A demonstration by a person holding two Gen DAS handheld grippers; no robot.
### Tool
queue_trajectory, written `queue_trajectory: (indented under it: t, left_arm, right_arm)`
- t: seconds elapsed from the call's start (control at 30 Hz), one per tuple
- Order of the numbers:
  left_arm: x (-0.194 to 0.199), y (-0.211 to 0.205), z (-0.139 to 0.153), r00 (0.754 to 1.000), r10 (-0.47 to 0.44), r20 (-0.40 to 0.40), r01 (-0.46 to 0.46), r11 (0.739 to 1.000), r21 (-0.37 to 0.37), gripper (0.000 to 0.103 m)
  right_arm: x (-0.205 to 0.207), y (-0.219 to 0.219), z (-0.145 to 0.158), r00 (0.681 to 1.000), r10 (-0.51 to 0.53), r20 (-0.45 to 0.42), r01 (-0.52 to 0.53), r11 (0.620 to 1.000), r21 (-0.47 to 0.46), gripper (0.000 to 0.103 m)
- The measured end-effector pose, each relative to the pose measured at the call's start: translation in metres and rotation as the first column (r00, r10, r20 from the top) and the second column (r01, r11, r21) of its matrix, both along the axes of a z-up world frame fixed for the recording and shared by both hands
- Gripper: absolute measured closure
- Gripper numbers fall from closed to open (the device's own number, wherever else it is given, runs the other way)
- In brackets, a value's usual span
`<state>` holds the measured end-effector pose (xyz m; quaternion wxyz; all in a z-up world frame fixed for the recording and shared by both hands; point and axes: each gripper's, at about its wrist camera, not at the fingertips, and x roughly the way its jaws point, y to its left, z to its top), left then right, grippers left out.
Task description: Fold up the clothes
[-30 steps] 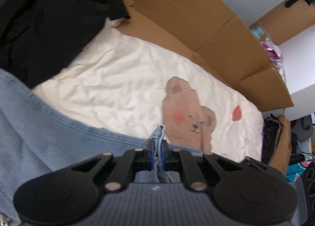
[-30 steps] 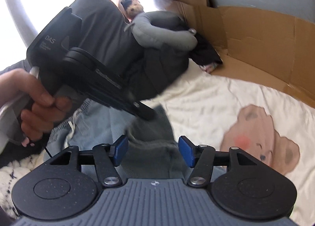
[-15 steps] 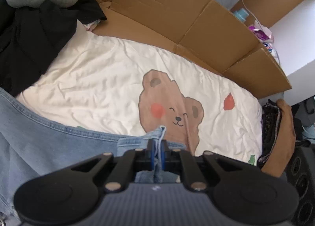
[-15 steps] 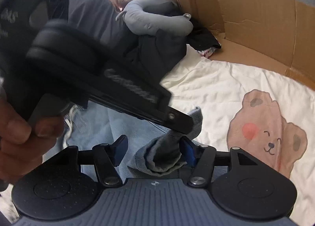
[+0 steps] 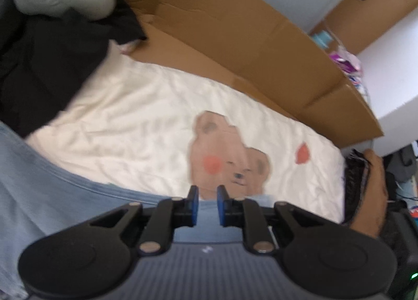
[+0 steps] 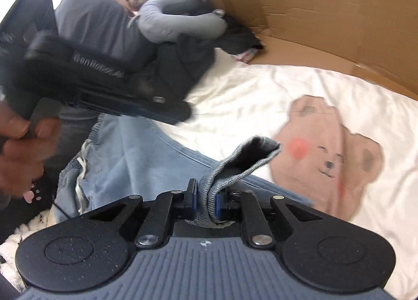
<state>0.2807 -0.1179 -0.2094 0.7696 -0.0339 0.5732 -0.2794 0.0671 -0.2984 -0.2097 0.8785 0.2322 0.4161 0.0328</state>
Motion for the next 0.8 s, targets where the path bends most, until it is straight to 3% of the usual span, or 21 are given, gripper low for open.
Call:
queue_trajectory:
  t: [0.43, 0.8]
  left_arm:
    - [0.042, 0.078, -0.018, 0.992, 0.118, 0.033, -0.122, 0.983, 0.134, 0.084]
    - [0.054, 0.114, -0.021, 0.986, 0.161, 0.042, -0.166, 0.967, 0.19, 0.083]
  right_arm:
    - [-0.054, -0.055, 0.016, 0.99, -0.108, -0.09, 0.091, 0.981, -0.169, 0.094]
    - [-0.119, -0.108, 0.033, 0.94, -0.298, -0.165, 0.25, 0.932, -0.261, 0.099]
